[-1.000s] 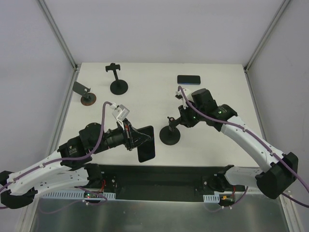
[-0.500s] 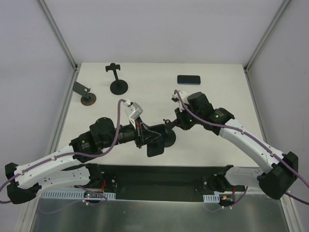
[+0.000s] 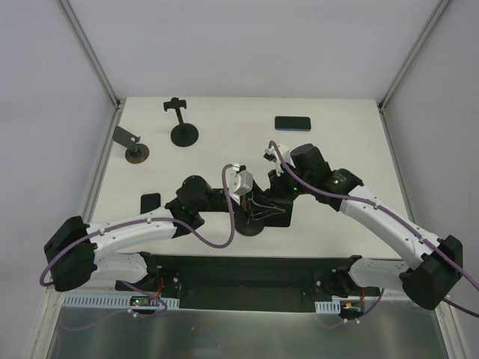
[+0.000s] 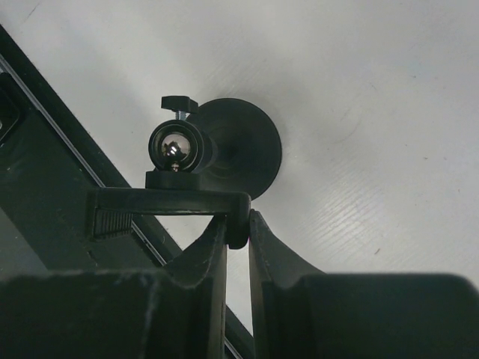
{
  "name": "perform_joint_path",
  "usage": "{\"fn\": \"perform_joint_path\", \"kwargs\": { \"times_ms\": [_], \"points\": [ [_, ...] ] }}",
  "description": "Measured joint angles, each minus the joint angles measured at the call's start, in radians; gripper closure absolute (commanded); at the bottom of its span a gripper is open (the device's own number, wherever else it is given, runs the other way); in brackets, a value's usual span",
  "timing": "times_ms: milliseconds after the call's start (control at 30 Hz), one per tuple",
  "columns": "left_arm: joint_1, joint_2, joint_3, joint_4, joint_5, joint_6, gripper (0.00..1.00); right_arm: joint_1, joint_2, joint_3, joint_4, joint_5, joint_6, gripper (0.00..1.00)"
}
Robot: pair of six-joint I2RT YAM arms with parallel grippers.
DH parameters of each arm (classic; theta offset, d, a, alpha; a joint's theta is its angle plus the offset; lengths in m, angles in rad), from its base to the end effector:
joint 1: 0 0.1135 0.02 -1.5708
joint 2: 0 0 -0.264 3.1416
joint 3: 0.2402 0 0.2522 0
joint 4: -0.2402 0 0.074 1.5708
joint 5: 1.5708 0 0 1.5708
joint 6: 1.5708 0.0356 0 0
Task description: Place the phone on the phone stand
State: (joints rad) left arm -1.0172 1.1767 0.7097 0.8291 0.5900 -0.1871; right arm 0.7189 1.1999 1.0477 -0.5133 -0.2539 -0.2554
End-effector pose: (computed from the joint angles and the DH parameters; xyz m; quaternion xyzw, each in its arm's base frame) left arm 0.1205 -0.2326 0.3372 0.4382 0.4010 -0.5821 0.5553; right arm 0.1904 0.1785 0.3147 -0.4665 0.7624 0.2105 0.3961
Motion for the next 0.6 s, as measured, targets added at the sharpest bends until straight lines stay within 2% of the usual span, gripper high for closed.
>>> {"fn": "perform_joint_path", "kwargs": {
  "times_ms": [233, 367, 600],
  "points": [
    [0.098, 0.181, 0.002, 0.279, 0.23, -0.081, 1.0, -0.004, 0.0, -0.006, 0.002, -0.059, -0.009, 0.99],
    [0.13, 0.226, 0.008, 0.33, 0.315, -0.112, 1.0, -0.01, 0.0, -0.01, 0.002, -0.092, -0.011, 0.99],
    [0.166, 0.227, 0.008, 0.344, 0.372, -0.11, 1.0, -0.034, -0.006, -0.016, 0.0, -0.129, -0.019, 0.99]
  ]
}}
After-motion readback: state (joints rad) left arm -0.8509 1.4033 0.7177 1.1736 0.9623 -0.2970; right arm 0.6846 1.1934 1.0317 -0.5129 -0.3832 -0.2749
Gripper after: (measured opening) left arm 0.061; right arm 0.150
